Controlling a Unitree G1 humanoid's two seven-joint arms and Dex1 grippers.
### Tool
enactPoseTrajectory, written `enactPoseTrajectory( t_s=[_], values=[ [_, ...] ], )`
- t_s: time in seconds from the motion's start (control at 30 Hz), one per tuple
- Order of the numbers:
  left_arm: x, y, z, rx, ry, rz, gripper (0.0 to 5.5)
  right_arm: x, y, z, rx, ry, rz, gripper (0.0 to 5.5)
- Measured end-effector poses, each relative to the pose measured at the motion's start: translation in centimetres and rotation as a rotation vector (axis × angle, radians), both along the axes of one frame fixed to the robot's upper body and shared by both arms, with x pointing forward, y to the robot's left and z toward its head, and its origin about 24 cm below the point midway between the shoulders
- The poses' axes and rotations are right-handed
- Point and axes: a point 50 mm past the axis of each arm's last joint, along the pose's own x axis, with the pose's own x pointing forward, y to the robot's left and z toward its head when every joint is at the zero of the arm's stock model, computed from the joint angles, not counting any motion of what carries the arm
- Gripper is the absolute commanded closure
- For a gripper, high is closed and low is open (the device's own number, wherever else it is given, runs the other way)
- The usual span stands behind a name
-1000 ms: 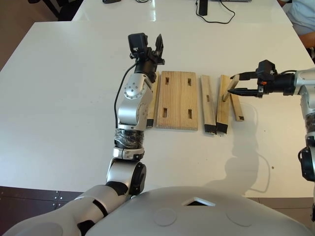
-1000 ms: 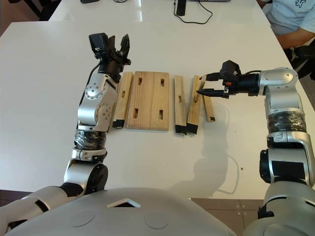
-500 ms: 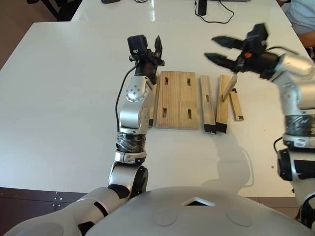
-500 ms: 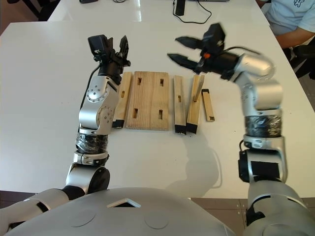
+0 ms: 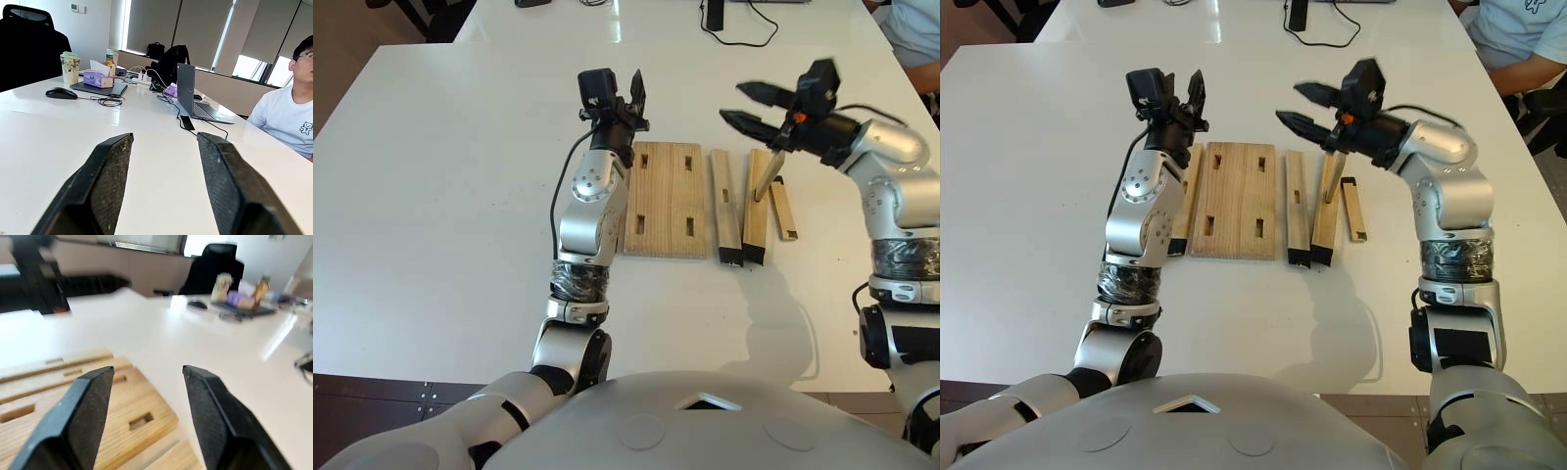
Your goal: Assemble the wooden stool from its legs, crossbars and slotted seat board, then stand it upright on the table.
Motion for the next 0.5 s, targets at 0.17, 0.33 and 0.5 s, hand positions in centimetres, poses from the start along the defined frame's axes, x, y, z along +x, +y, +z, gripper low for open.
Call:
enactPoseTrajectory(
  t_s=[0.17, 0.33, 0.5],
  values=[
    [-0.1, -0.2, 0.1, 0.003, -0.005, -0.008, 3.07, 0.6, 0.1, -0.4, -0.009, -0.076, -0.020, 2.91],
    [-0.3, 0.1, 0.7, -0.005, -0.024, -0.001, 3.07, -0.4, 0.1, 1.1, 0.116, -0.051, -0.019, 2.91],
    [-0.5, 1.0, 1.0, -0.011, -0.029, 0.038, 3.07, -2.3, 1.5, 7.0, 0.206, -0.212, 0.061, 2.91]
  ],
)
